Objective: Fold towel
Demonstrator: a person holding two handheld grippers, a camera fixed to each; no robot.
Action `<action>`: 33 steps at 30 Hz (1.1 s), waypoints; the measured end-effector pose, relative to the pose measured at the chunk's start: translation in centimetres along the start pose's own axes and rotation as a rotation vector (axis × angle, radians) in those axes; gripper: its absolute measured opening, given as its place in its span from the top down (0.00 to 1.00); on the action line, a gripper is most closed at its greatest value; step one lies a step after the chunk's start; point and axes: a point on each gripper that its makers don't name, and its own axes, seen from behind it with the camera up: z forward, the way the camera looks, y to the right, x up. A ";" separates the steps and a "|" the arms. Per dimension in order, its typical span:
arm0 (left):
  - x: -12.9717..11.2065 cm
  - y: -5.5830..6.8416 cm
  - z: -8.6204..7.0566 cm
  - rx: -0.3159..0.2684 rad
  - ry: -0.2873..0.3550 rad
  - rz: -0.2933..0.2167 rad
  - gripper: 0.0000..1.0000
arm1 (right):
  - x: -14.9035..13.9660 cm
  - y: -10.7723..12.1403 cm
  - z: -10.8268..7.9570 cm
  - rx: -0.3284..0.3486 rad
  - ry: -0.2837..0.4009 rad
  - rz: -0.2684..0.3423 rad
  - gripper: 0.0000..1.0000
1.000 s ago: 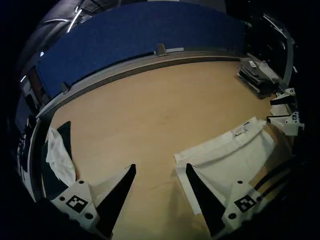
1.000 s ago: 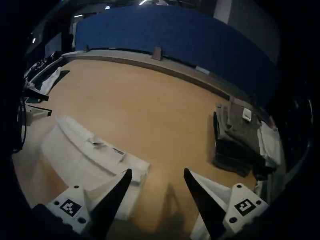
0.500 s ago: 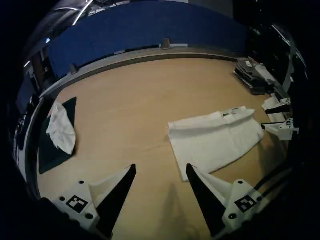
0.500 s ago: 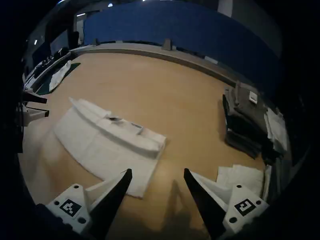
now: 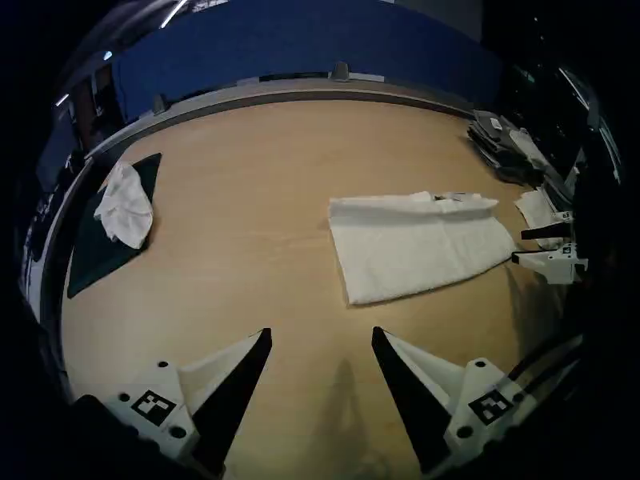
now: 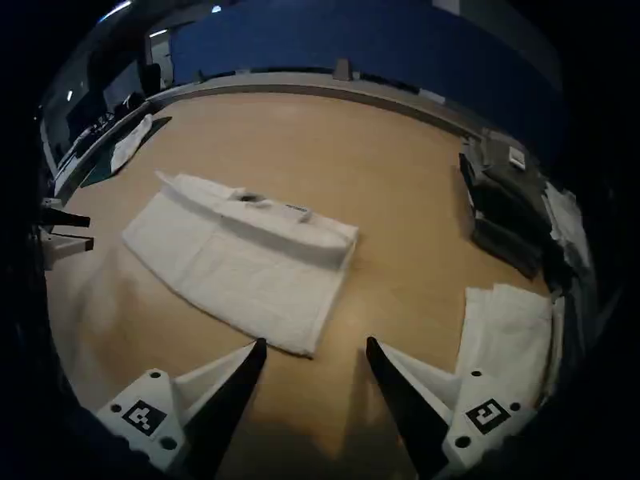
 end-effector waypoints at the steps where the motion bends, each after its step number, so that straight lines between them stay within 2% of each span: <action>1: 0.0 0.1 0.0 -0.001 0.000 0.001 0.07 | -0.1 0.0 0.1 0.005 -0.001 0.007 0.10; 4: 0.0 0.3 -0.1 -0.004 0.001 0.002 0.07 | -0.3 -0.1 0.3 0.019 -0.006 0.024 0.15; 6: 0.0 0.3 -0.2 -0.005 0.002 0.002 0.07 | -0.4 -0.1 0.4 0.029 -0.010 0.032 0.15; 10: 0.1 0.4 -0.2 -0.005 0.002 -0.001 0.07 | -0.7 -0.4 0.6 0.046 -0.023 0.033 0.24; 14: 0.0 0.6 -0.2 -0.009 0.001 -0.002 0.07 | -0.9 -0.7 0.7 0.059 -0.031 0.028 0.25; 16: -0.1 0.6 -0.2 -0.009 0.000 -0.001 0.07 | -0.9 -0.8 0.8 0.061 -0.033 0.026 0.33; 18: -0.2 0.6 -0.2 -0.009 -0.001 0.000 0.07 | -0.9 -0.7 0.8 0.063 -0.034 0.025 0.34; 20: -0.3 0.6 -0.2 -0.008 -0.002 0.000 0.07 | -0.9 -0.8 0.8 0.071 -0.036 0.027 0.43; 22: -0.3 0.6 -0.2 -0.008 -0.003 0.000 0.07 | -0.9 -0.9 0.8 0.078 -0.038 0.030 0.44; 28: -0.4 0.5 -0.1 -0.007 -0.006 -0.003 0.07 | -1.1 -1.0 0.9 0.081 -0.040 0.039 0.70; 30: -0.5 0.5 -0.1 -0.006 -0.007 -0.003 0.07 | -1.2 -1.0 0.8 0.082 -0.040 0.039 0.76; 32: -0.5 0.4 -0.2 -0.004 -0.008 -0.002 0.07 | -1.2 -1.0 0.9 0.081 -0.041 0.038 0.87; 33: -0.5 0.4 -0.2 -0.003 -0.009 -0.001 0.07 | -1.2 -1.0 0.9 0.081 -0.042 0.037 0.89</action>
